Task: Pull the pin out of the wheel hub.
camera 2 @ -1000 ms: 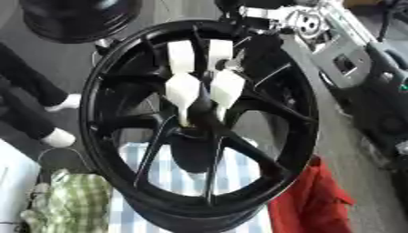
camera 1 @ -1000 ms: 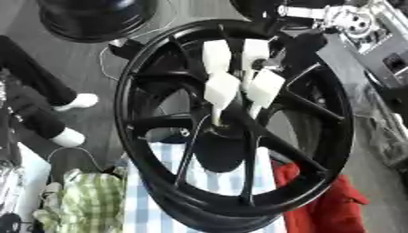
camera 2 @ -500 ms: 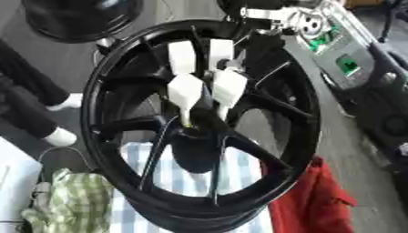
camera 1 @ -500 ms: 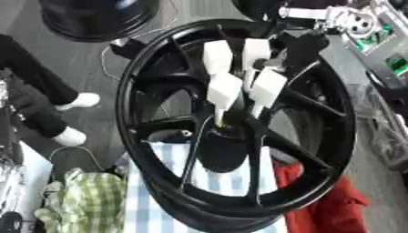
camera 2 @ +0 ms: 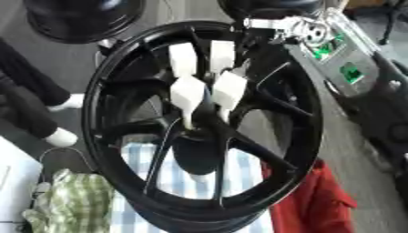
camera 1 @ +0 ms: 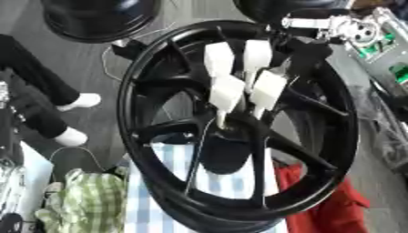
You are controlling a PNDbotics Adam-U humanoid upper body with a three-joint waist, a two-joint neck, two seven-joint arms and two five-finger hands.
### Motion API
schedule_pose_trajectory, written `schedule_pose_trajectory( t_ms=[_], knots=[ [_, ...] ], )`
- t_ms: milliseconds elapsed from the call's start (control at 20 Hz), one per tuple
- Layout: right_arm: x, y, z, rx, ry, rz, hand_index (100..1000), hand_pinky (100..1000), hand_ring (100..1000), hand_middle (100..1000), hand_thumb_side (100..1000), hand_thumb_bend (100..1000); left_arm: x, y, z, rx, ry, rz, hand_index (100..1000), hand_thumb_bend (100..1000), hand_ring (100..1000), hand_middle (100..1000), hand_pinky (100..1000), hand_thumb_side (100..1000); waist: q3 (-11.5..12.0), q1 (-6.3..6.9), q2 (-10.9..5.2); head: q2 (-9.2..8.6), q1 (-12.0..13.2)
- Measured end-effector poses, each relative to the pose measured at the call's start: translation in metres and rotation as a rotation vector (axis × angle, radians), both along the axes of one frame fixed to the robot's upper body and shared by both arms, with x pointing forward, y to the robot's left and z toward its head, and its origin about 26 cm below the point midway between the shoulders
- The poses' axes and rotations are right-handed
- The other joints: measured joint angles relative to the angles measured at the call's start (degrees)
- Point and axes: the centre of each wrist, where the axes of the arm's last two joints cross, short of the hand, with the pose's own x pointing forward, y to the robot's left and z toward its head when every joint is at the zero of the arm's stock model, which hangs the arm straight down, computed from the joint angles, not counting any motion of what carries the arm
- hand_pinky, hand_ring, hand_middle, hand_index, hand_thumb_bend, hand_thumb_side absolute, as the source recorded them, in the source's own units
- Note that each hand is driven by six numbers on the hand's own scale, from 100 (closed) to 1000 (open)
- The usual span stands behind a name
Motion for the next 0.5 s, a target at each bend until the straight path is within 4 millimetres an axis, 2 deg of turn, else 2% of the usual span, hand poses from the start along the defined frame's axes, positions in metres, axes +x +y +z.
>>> schedule_pose_trajectory(
  t_ms=[500],
  knots=[
    [-0.0022,0.0019,0.0018,0.029,0.003,0.007,814,875,813,768,299,354,0.0003,-0.0002,0.0006,0.0,-0.002,-0.001,725,206,728,676,733,803,0.0,0.01,0.11,-0.38,0.0]
  ],
)
